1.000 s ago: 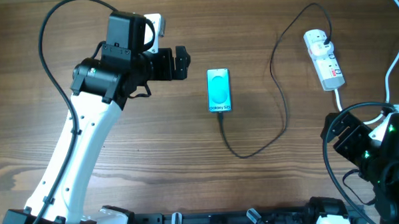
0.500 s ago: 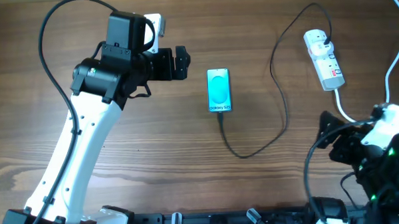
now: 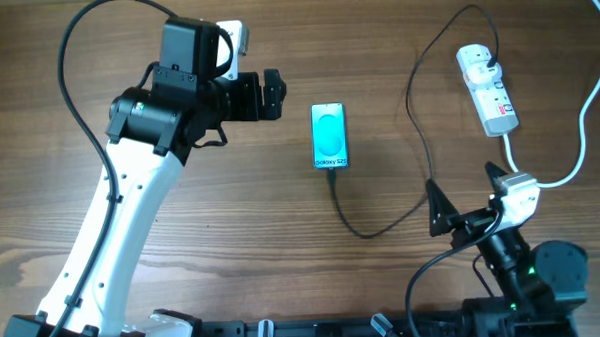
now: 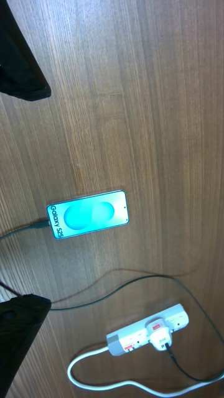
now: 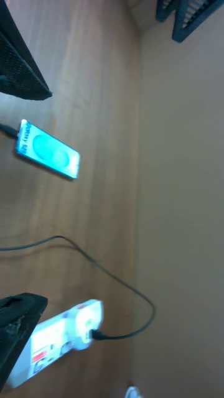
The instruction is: Plug charger to phone and switch on socket
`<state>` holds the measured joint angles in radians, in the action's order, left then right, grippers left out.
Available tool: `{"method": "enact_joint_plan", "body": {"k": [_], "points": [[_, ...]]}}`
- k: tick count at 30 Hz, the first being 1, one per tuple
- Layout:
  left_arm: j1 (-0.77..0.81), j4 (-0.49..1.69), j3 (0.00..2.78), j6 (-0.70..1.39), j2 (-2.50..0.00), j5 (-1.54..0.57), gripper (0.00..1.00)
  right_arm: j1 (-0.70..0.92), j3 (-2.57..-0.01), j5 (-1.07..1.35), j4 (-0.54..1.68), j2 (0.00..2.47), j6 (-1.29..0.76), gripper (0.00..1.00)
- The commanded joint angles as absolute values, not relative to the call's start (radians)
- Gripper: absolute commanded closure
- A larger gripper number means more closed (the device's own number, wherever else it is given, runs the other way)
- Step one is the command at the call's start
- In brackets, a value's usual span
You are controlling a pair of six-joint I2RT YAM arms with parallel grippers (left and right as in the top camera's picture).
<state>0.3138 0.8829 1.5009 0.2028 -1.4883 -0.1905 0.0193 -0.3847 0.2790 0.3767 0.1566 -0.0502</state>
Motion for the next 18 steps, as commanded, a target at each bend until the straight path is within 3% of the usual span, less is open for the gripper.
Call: {"method": "enact_joint_plan", "body": {"k": [1, 18], "points": [[0.308, 0.881, 1.501, 0.190, -1.488, -0.184, 0.00, 0.025, -0.284, 0.303, 0.277, 0.091, -0.026, 0.00], [0.308, 0.881, 1.501, 0.190, -1.488, -0.184, 0.00, 0.025, -0.114, 0.311, -0.021, 0.002, 0.158, 0.00]]}}
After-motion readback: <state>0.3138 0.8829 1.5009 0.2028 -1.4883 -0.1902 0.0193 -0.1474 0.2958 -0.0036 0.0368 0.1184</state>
